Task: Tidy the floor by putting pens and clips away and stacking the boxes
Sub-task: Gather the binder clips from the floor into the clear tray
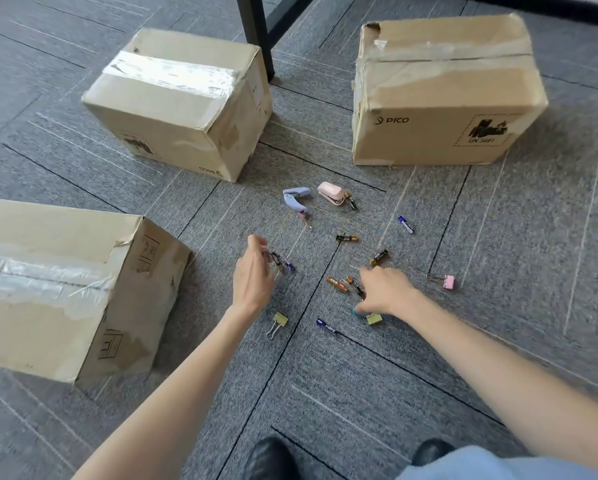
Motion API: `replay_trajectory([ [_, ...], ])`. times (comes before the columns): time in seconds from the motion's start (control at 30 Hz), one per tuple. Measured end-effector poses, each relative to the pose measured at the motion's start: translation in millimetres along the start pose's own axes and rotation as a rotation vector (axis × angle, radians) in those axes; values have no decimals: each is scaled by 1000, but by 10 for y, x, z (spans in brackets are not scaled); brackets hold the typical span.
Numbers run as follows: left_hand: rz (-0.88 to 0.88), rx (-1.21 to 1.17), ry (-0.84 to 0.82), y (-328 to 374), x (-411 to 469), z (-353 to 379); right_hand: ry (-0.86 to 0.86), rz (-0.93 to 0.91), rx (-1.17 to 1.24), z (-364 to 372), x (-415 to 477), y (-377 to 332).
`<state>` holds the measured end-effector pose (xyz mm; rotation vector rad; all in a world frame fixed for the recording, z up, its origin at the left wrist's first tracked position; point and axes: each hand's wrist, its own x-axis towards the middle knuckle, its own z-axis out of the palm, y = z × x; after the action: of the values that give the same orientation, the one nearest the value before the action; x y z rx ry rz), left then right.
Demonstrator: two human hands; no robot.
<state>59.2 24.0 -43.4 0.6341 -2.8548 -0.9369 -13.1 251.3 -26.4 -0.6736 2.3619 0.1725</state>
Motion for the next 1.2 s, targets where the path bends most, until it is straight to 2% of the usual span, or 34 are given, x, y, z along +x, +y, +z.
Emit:
replay_trajectory([
  [0.17, 99, 155, -96, -36, -192, 49, 4, 88, 127, 70, -141, -105],
  [0.33, 186, 395, -340, -267, -495, 69, 40, 98, 239, 101, -195, -133],
  [0.47, 258, 486, -323, -323, -600, 48, 107, 96, 347, 100, -172, -110],
  [0.63, 316, 437, -242, -259, -685, 54, 146, 46, 508, 52, -122, -164],
  [0.83, 354, 266, -233, 22, -541, 173, 160, 12, 673, 47, -141, -71],
  [1.03, 418, 132, -287, 597, -339, 428, 260, 51, 598, 90, -307, 407],
  [1.2, 321, -94, -401, 1037, -247, 618, 399, 173, 385, 244, -414, 736],
])
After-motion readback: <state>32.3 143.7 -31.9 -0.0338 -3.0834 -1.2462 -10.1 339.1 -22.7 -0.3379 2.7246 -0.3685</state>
